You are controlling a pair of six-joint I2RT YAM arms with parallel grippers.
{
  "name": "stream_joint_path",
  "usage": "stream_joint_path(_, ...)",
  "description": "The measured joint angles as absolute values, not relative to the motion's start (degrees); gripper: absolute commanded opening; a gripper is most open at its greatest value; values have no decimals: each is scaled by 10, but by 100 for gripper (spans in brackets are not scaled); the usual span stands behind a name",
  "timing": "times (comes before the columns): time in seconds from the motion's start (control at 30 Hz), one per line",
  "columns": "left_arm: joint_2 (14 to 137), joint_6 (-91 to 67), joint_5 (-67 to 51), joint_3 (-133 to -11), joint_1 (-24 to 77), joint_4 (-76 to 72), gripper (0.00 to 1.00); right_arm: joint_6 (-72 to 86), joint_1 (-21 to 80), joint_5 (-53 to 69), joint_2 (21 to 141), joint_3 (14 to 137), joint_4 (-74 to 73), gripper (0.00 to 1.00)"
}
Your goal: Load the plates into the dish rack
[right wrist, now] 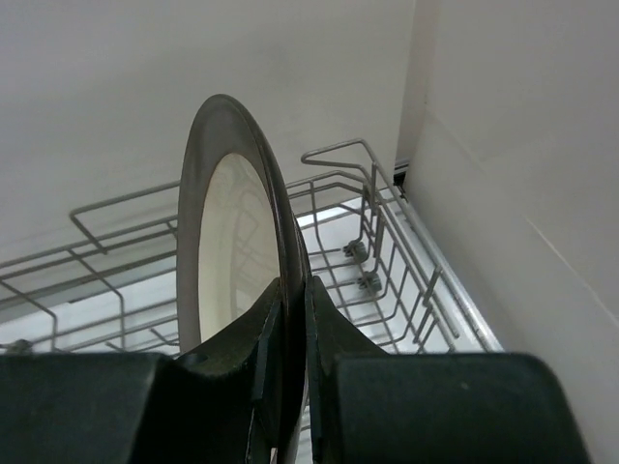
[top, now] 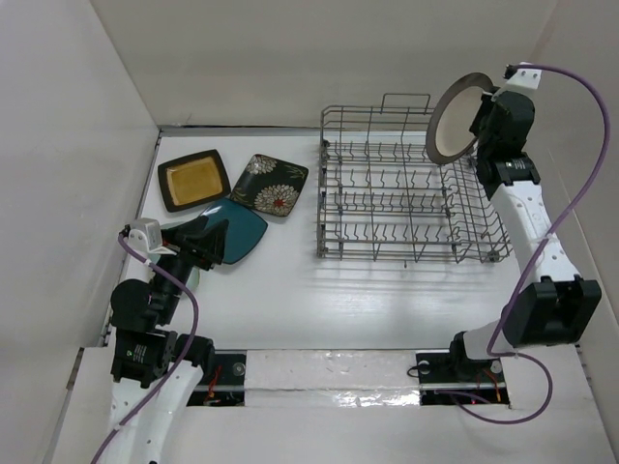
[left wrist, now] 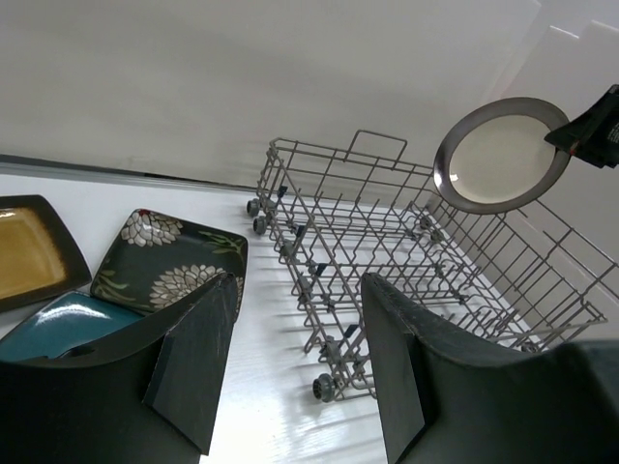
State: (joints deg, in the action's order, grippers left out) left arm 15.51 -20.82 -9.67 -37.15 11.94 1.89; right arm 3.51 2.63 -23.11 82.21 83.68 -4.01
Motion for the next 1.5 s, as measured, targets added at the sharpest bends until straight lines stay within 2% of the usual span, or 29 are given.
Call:
stream_joint_path(0.2,155,-208,-95,-371,126,20,51,-18,3,-186,857,844,-40,0)
stream_joint_path(0.6,156,-206,-90,-371,130,31,51,-93,30,-175,942,856,-30,0)
stream_joint_path(1.03,160,-206,-89,-371,136,33,51,-140,37,-186,945,942,-29,0)
stream_joint_path(1.5,161,-206,-88,-371,142,33,51,-194,34,-197,970,921,-22,0)
